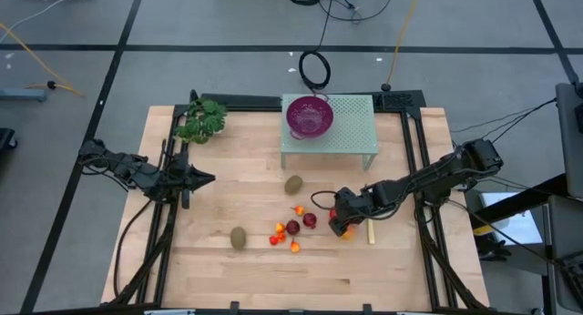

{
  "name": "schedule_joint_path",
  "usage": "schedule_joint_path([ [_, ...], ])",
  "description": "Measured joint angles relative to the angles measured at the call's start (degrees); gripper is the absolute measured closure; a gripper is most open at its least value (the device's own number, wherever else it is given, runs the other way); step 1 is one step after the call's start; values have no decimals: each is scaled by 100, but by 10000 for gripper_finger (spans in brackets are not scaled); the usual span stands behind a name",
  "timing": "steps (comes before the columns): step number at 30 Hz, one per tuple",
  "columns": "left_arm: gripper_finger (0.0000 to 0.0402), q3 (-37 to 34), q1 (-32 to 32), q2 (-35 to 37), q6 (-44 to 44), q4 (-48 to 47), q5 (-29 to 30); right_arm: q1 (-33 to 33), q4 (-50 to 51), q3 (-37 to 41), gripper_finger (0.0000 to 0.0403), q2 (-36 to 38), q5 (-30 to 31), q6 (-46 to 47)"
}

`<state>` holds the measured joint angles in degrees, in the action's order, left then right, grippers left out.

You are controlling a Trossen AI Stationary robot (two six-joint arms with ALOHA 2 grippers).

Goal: Pick & Place Fruit
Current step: Put the mango into the dark red colander on the shelf

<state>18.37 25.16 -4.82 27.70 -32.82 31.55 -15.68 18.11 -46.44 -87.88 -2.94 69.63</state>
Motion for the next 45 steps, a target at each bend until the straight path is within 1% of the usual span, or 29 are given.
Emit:
schedule_joint_path([
  [8,380,0,0,0,81,6,0,-2,-182,131,8,9,20,64],
  [33,380,0,-1,0,75,7,-9,-15,-236,141,8,2,-30,-633],
  [45,380,0,0,0,107,7,-16,-15,-212,139,8,2,-20,-620],
])
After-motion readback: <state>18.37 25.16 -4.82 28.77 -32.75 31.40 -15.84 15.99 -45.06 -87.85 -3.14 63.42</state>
